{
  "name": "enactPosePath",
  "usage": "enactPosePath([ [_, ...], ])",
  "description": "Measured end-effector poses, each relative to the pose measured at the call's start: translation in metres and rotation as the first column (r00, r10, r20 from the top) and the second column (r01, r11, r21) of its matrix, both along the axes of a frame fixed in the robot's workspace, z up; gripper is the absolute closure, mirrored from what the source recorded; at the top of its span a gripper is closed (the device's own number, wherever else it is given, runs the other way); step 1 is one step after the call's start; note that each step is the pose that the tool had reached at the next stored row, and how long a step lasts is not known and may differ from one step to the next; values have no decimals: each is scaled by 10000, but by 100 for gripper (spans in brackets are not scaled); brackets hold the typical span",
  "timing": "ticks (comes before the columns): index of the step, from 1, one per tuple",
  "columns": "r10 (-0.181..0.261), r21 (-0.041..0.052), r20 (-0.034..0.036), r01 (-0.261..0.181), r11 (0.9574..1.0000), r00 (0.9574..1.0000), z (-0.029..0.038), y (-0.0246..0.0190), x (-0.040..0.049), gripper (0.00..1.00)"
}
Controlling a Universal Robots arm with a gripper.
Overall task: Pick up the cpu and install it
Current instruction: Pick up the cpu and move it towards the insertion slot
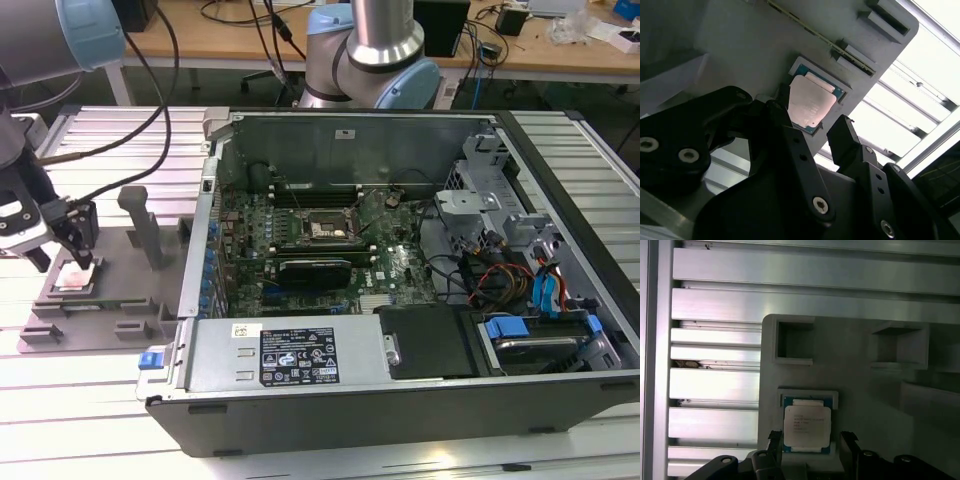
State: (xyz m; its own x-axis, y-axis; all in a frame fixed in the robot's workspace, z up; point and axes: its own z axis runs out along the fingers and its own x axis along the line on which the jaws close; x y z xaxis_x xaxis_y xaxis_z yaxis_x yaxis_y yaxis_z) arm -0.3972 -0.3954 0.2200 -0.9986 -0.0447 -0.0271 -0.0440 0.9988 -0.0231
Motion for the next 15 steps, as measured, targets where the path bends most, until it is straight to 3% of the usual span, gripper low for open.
enactPosePath([
  [15, 5, -46, 0, -5, 10000, 10000, -130, 0, 29, 43],
])
